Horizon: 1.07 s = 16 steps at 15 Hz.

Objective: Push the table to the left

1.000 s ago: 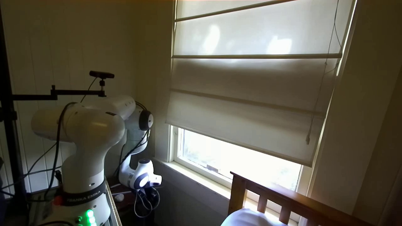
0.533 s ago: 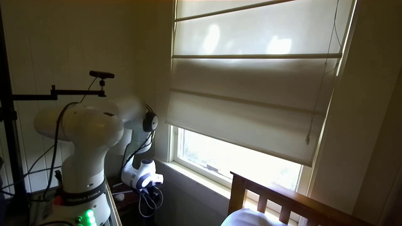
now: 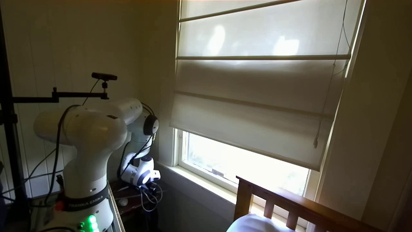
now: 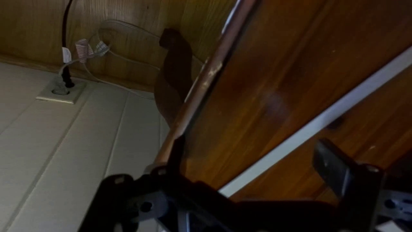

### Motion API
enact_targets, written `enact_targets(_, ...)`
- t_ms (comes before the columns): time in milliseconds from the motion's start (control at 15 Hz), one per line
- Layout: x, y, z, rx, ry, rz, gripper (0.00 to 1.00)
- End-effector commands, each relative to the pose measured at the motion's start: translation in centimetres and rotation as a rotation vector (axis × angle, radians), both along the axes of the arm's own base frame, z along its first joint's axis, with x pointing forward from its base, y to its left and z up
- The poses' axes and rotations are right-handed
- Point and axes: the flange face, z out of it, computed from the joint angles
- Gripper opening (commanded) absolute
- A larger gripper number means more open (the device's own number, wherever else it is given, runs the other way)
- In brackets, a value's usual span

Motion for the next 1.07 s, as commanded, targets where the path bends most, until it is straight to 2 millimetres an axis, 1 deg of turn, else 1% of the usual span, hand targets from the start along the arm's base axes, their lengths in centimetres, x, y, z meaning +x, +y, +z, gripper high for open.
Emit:
enact_targets(0, 0.2, 1.2, -0.4, 0.006, 0.003, 0.035, 1.0)
enact_targets(200, 1.0, 0.9, 0.2, 0.001, -0.055, 0.013, 1.0)
enact_targets(267, 1.4, 0.5, 0.4, -0.013, -0.1, 0.003, 1.0)
enact_targets(400, 2.4, -0.5, 1.0, -0.039, -0.194, -0.019, 1.0)
enact_targets(533, 3.1, -1.8, 1.5, -0.075, -0.232, -0.073, 1.0)
enact_targets(667, 2.9, -2.6, 0.8, -0.15, -0.201, -0.089, 1.0)
enact_targets(733, 3.5, -2.1, 1.1, -0.1, -0.209, -0.062, 1.0)
enact_targets(867, 3.2, -2.4, 0.9, -0.132, -0.204, -0.068, 1.0)
enact_targets(1000, 3.3, -2.7, 0.6, -0.119, -0.178, -0.108, 1.0)
